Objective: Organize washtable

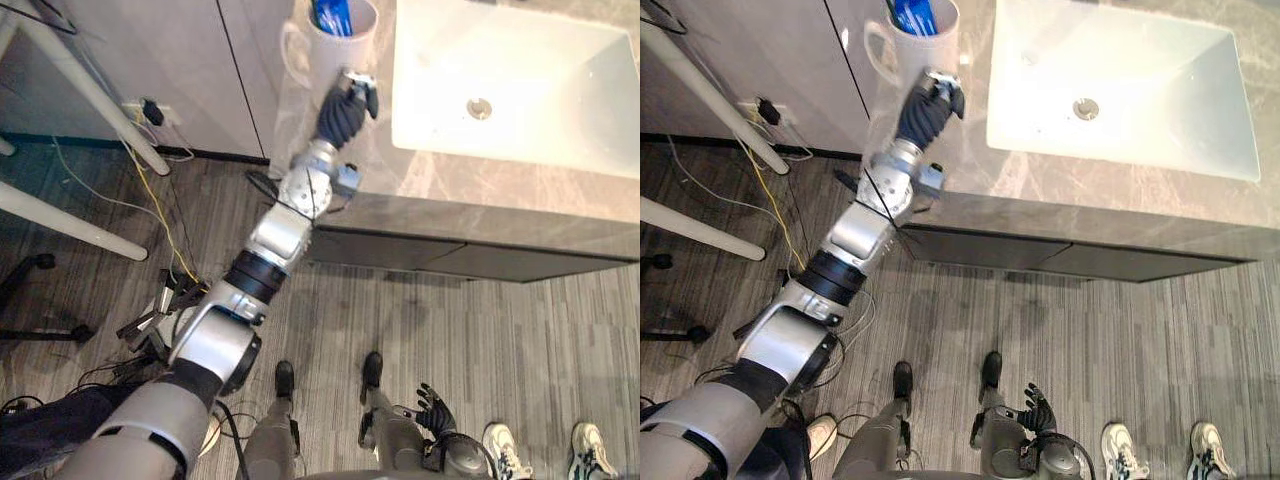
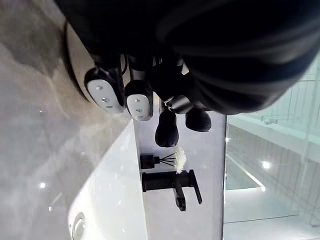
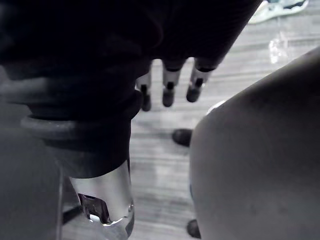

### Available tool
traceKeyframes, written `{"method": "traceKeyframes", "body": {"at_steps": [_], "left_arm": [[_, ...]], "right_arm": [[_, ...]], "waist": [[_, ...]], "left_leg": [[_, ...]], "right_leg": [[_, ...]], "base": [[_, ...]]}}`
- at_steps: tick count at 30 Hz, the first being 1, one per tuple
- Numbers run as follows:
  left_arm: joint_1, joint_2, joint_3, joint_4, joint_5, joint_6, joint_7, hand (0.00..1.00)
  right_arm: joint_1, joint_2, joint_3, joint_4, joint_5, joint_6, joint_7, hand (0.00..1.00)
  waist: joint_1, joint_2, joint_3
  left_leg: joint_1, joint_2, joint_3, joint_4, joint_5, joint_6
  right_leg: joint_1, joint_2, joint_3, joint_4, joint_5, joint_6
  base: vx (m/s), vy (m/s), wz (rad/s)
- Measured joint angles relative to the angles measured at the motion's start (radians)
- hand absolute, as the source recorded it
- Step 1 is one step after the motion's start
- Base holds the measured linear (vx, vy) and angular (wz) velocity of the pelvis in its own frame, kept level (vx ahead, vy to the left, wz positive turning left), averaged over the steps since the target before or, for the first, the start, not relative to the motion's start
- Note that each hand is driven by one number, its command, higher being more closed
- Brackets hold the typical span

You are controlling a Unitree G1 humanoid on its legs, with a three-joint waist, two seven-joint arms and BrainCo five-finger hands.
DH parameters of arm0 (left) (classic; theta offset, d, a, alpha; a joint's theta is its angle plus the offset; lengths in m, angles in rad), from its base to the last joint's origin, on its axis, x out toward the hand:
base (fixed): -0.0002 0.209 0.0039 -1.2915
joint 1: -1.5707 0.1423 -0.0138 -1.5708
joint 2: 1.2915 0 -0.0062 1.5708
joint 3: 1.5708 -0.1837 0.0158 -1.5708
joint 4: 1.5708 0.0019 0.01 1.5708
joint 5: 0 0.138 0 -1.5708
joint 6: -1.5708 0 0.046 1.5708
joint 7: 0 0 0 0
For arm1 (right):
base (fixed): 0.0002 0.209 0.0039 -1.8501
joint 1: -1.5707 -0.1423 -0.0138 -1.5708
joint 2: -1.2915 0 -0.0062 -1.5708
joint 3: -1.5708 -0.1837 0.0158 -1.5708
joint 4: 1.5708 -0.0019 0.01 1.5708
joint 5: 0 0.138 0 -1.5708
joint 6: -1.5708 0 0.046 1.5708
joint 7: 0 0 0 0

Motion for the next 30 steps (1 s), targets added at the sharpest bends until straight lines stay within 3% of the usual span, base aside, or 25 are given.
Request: {"method": "traceKeyframes", "body": {"at_steps": [5, 24, 28, 30], "left_arm": [[-0.077, 0.041, 0.006, 0.121, 0.007, 0.005, 0.002, 1.0], [-0.091, 0.207, 0.069, 0.094, 0.018, -0.01, -0.03, 1.0], [-0.099, 0.226, 0.049, 0.094, -0.091, -0.022, -0.05, 1.0], [-0.129, 0.259, -0.01, 0.098, -0.147, -0.032, -0.051, 1.0]], "right_arm": [[0.003, -0.001, 0.009, -0.023, 0.009, -0.011, 0.0, 0.0], [0.017, -0.02, 0.03, -0.076, 0.035, -0.021, 0.004, 0.0], [0.017, -0.023, 0.031, -0.077, 0.038, -0.021, 0.004, 0.0], [0.015, -0.028, 0.038, -0.079, 0.046, -0.022, 0.004, 0.0]], "waist": [[-0.008, 0.002, 0.021], [-0.017, 0.021, 0.064], [-0.017, 0.023, 0.067], [-0.016, 0.021, 0.077]], "left_leg": [[-0.007, -0.001, 0.0, 0.002, 0.0, 0.0], [-0.022, -0.009, -0.001, 0.002, 0.0, 0.001], [-0.031, -0.011, -0.008, 0.007, 0.0, 0.001], [-0.034, -0.011, -0.011, 0.008, 0.001, 0.002]], "right_leg": [[-0.009, 0.0, 0.003, 0.0, 0.006, -0.001], [-0.028, 0.009, 0.008, 0.0, 0.014, -0.003], [-0.031, 0.007, 0.002, 0.0, 0.014, -0.004], [-0.031, 0.007, 0.001, 0.0, 0.014, -0.003]], "base": [[-0.01, 0.002, -0.01], [-0.01, 0.003, -0.02], [0.0, 0.003, 0.05], [-0.01, 0.007, 0.05]]}}
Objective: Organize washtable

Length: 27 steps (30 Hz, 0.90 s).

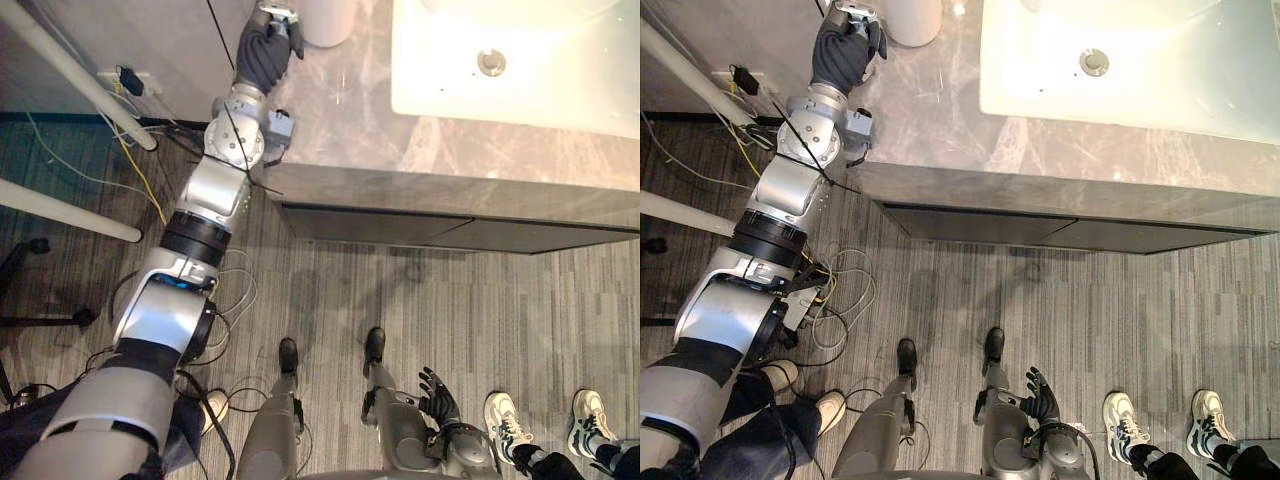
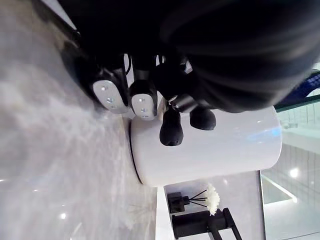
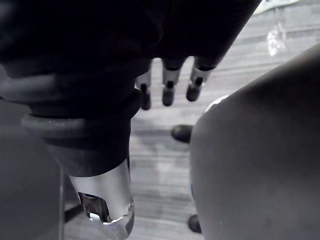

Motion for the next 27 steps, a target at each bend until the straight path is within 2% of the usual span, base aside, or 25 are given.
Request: {"method": "traceKeyframes", "body": {"at_steps": [9, 23, 27], "left_arm": [[-0.098, 0.044, -0.056, 0.034, -0.13, -0.03, 0.001, 1.0], [-0.135, 0.084, -0.075, 0.055, -0.159, -0.045, 0.003, 1.0], [-0.16, 0.073, -0.074, 0.057, -0.227, -0.049, 0.007, 1.0]], "right_arm": [[-0.022, -0.012, 0.02, 0.003, 0.021, -0.003, 0.001, 0.0], [-0.029, -0.011, 0.026, 0.003, 0.022, -0.018, 0.0, 0.0], [-0.04, -0.009, 0.031, 0.008, 0.022, -0.017, -0.003, 0.0]], "waist": [[-0.006, -0.005, 0.028], [-0.022, -0.009, 0.031], [-0.031, -0.018, 0.037]], "left_leg": [[-0.018, -0.006, 0.002, 0.001, 0.003, 0.005], [-0.035, -0.006, 0.022, 0.001, 0.003, 0.006], [-0.036, -0.006, 0.026, 0.001, 0.004, 0.007]], "right_leg": [[-0.02, -0.005, 0.006, 0.0, 0.004, -0.001], [-0.05, -0.005, 0.028, 0.0, 0.013, -0.005], [-0.053, -0.006, 0.03, 0.0, 0.016, -0.006]], "base": [[0.0, 0.002, 0.0], [0.0, 0.003, -0.04], [0.0, 0.003, -0.03]]}}
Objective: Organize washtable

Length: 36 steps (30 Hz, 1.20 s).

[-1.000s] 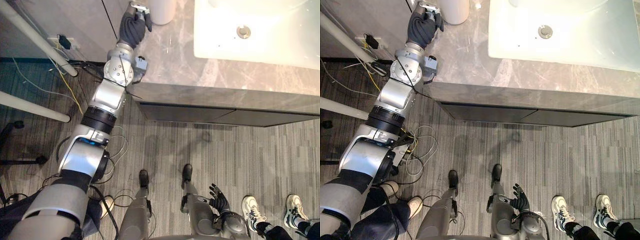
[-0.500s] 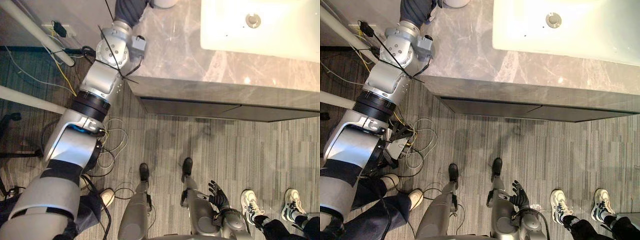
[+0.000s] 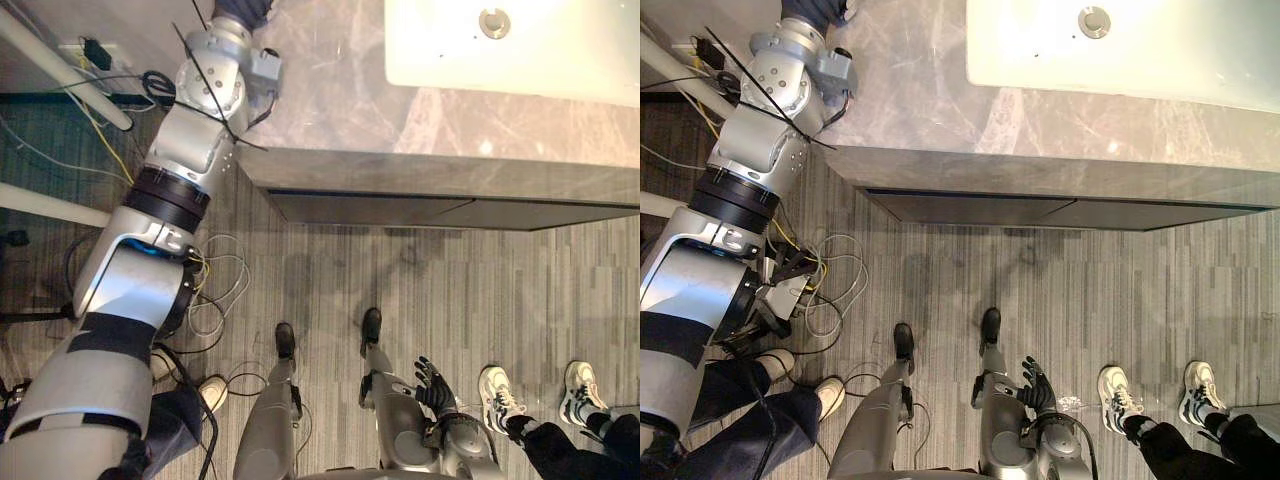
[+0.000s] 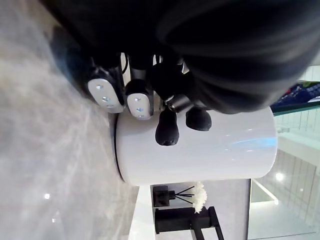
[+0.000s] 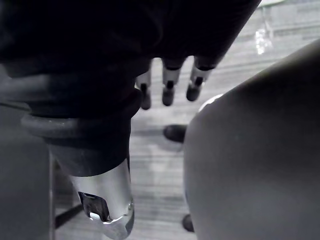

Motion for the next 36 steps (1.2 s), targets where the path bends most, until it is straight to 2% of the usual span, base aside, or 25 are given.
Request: {"method": "traceKeyframes", "body": {"at_steps": [7, 12, 22, 25, 29, 31, 33, 36], "left_arm": [[0.006, -0.016, -0.008, 0.014, -0.019, -0.009, -0.002, 1.0], [0.076, -0.017, -0.063, -0.079, -0.039, -0.009, -0.008, 1.0], [0.199, 0.008, -0.163, -0.299, -0.099, -0.011, -0.08, 1.0], [0.212, 0.004, -0.157, -0.299, -0.097, -0.017, -0.086, 1.0], [0.211, -0.064, -0.112, -0.257, -0.037, -0.018, -0.06, 1.0], [0.197, -0.105, -0.084, -0.212, 0.006, -0.023, -0.041, 1.0], [0.147, -0.139, -0.073, -0.139, 0.05, -0.029, -0.02, 1.0], [0.083, -0.152, -0.073, -0.045, 0.084, -0.024, 0.0, 1.0]], "right_arm": [[0.0, 0.0, 0.0, 0.001, 0.001, 0.002, -0.002, 0.0], [0.0, 0.001, -0.001, 0.007, -0.001, 0.002, -0.002, 0.0], [0.0, -0.001, 0.0, 0.01, -0.001, 0.004, 0.0, 0.0], [0.0, -0.002, 0.001, 0.01, -0.001, 0.003, 0.002, 0.0], [0.0, -0.004, 0.001, 0.011, 0.0, 0.002, 0.004, 0.0], [0.001, -0.005, 0.001, 0.011, -0.001, 0.002, 0.006, 0.0], [0.003, -0.008, 0.0, 0.012, -0.001, 0.001, 0.007, 0.0], [0.004, -0.01, 0.0, 0.011, 0.002, -0.001, 0.009, 0.0]], "waist": [[0.001, 0.0, 0.0], [0.004, 0.0, 0.0], [0.006, 0.003, -0.001], [0.006, 0.003, -0.002], [0.008, 0.003, -0.002], [0.01, 0.002, -0.002], [0.027, 0.002, -0.002], [0.032, 0.001, -0.002]], "left_leg": [[0.009, 0.0, -0.001, 0.002, 0.0, 0.0], [0.026, 0.0, -0.011, 0.003, 0.0, 0.0], [0.022, 0.001, -0.01, 0.035, -0.012, 0.009], [0.009, 0.001, -0.007, 0.065, -0.028, 0.01], [-0.009, 0.002, -0.002, 0.097, -0.042, 0.012], [-0.021, 0.002, 0.0, 0.107, -0.043, 0.013], [-0.041, 0.002, 0.009, 0.118, -0.043, 0.013], [-0.059, 0.003, 0.02, 0.128, -0.046, 0.008]], "right_leg": [[0.012, -0.001, 0.005, 0.0, 0.001, -0.001], [0.033, -0.001, -0.003, 0.0, 0.0, -0.001], [0.043, -0.001, -0.004, 0.0, 0.001, 0.0], [0.042, 0.0, -0.003, 0.0, 0.002, 0.0], [0.037, -0.001, -0.001, 0.0, 0.005, 0.0], [0.03, -0.002, 0.0, 0.0, 0.011, -0.002], [0.008, -0.004, 0.012, 0.0, 0.02, -0.007], [-0.011, -0.006, 0.024, 0.0, 0.025, -0.013]], "base": [[0.0, 0.0, 0.0], [-0.01, 0.003, 0.04], [0.0, 0.0, 0.0], [-0.01, 0.006, -0.04], [0.0, 0.001, -0.01], [-0.02, 0.005, -0.01], [-0.07, 0.007, -0.11], [-0.09, 0.001, -0.12]]}}
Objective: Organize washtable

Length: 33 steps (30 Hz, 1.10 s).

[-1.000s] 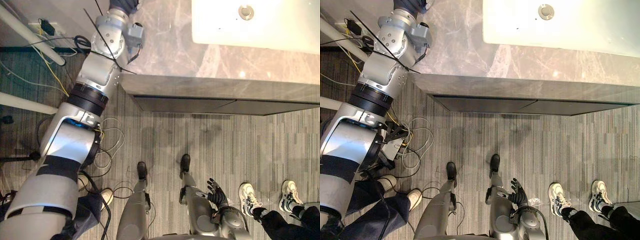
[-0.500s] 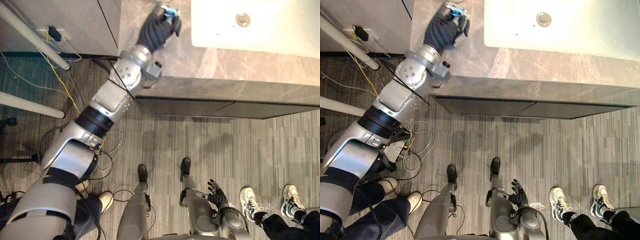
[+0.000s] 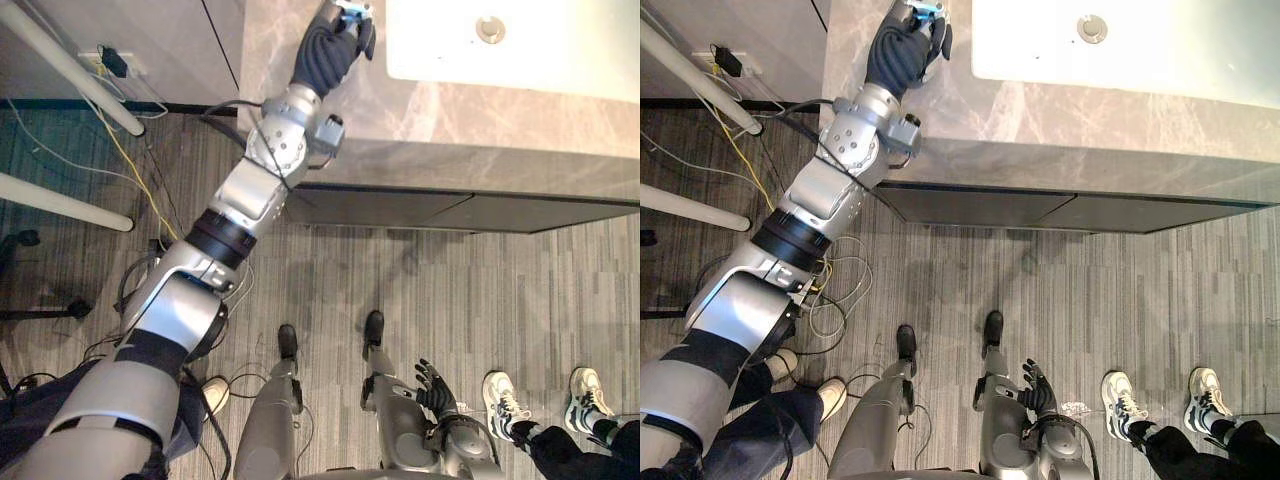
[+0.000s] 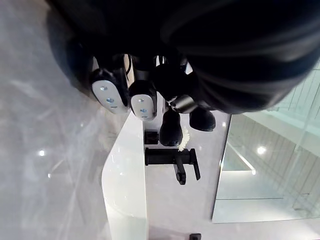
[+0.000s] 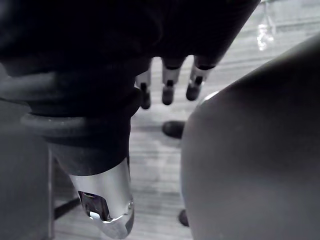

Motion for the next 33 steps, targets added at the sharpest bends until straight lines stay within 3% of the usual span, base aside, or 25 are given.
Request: {"method": "traceKeyframes", "body": {"at_steps": [3, 6, 12, 24, 33], "left_arm": [[-0.128, 0.015, 0.032, 0.161, 0.019, 0.034, 0.004, 1.0], [-0.163, 0.045, 0.061, 0.186, 0.019, 0.038, 0.02, 1.0], [-0.238, 0.059, 0.055, 0.195, 0.019, 0.054, 0.017, 1.0], [-0.329, 0.084, 0.037, 0.241, 0.016, 0.064, 0.018, 1.0], [-0.438, 0.106, 0.036, 0.241, -0.014, 0.056, 0.019, 1.0]], "right_arm": [[0.0, 0.0, 0.002, -0.004, 0.005, -0.012, 0.011, 0.0], [0.0, 0.003, 0.014, -0.022, 0.006, -0.018, 0.015, 0.0], [0.003, 0.006, 0.012, -0.025, 0.025, -0.018, 0.013, 0.0], [0.073, 0.01, -0.013, -0.102, 0.054, -0.022, 0.011, 0.0], [0.135, 0.005, -0.04, -0.16, 0.078, -0.041, 0.011, 0.0]], "waist": [[-0.01, -0.01, 0.0], [-0.032, -0.012, 0.001], [-0.032, -0.023, 0.007], [-0.022, -0.024, 0.013], [-0.02, -0.023, 0.014]], "left_leg": [[-0.023, 0.001, 0.008, -0.002, 0.008, -0.006], [-0.034, 0.0, 0.016, -0.024, 0.029, -0.005], [-0.046, 0.003, 0.016, -0.036, 0.037, 0.003], [-0.061, 0.004, 0.045, -0.034, 0.023, 0.014], [-0.094, 0.03, 0.077, -0.015, 0.006, 0.003]], "right_leg": [[-0.033, -0.011, 0.001, 0.0, -0.001, 0.001], [-0.058, -0.015, 0.0, 0.0, 0.002, 0.006], [-0.075, -0.013, 0.0, 0.0, 0.038, 0.016], [-0.101, -0.014, 0.028, 0.0, 0.039, 0.017], [-0.143, 0.008, 0.055, 0.0, 0.04, 0.016]], "base": [[-0.12, -0.004, -0.16], [-0.05, -0.004, -0.12], [0.04, -0.023, 0.01], [0.01, 0.006, -0.05], [0.0, -0.016, -0.12]]}}
